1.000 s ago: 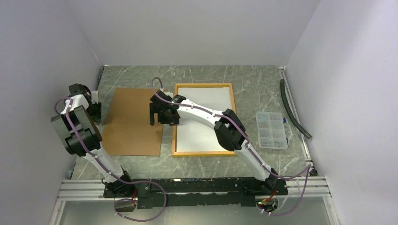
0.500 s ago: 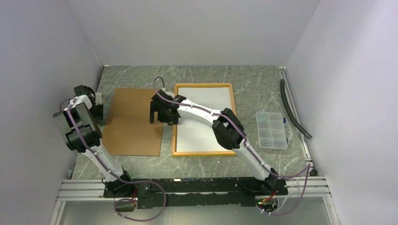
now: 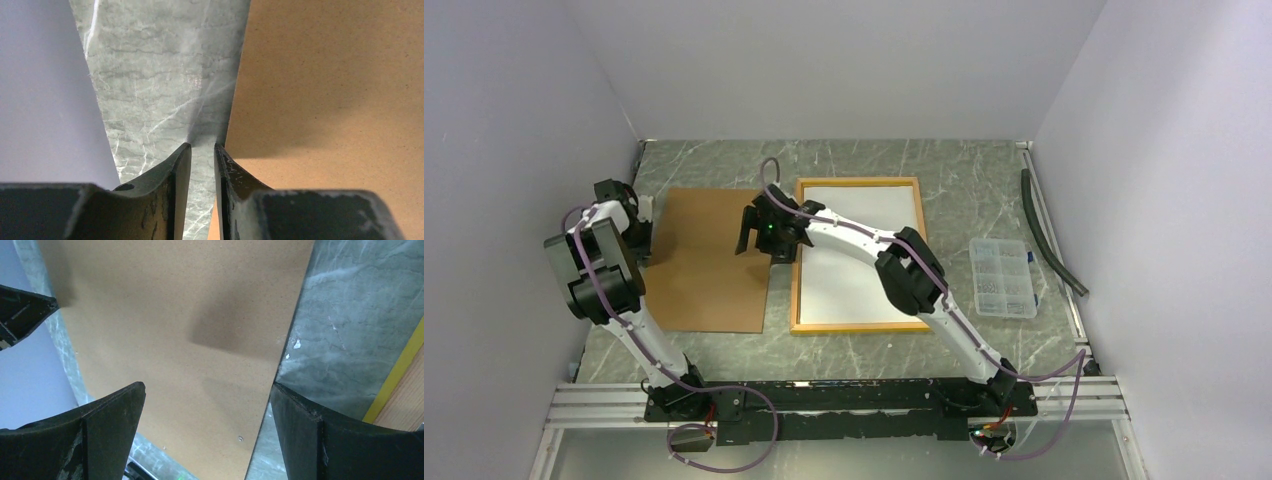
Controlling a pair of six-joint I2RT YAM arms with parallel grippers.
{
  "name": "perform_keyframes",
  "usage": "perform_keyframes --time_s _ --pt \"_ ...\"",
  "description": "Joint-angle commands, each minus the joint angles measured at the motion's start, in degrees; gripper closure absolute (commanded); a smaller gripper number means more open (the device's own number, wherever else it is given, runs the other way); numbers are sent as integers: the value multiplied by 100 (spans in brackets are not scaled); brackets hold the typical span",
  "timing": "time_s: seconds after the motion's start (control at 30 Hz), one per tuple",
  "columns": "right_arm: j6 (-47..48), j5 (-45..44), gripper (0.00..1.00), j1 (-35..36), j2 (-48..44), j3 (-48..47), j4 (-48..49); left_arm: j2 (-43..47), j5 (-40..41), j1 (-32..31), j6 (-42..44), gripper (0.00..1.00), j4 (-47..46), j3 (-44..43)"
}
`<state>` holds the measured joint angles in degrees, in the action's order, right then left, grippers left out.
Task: Put the photo into the frame
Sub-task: Turn over the photo frame item on the photo frame.
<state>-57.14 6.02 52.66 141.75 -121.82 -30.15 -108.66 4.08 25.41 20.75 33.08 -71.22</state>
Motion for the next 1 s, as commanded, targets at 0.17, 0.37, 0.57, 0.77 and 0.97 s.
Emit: perform_keyframes --time_s 0.17,0.37,0.57,0.77,0.97 --pt "-637 1094 1 -106 -464 576 1800 -735 -1330 -289 104 72 868 273" --pt "-881 1443 3 -116 -1153 1096 2831 -747 -1673 -351 195 73 1093 230" --pt "-758 1477 6 -81 -2098 2037 4130 -707 -1812 -528 241 74 1247 167" --pt "-898 1868 9 -65 -2356 2659 5165 -690 -1833 -570 280 74 1312 132" --pt "-834 1749 12 -78 -2342 2614 4548 -462 -1849 -572 296 74 1359 130"
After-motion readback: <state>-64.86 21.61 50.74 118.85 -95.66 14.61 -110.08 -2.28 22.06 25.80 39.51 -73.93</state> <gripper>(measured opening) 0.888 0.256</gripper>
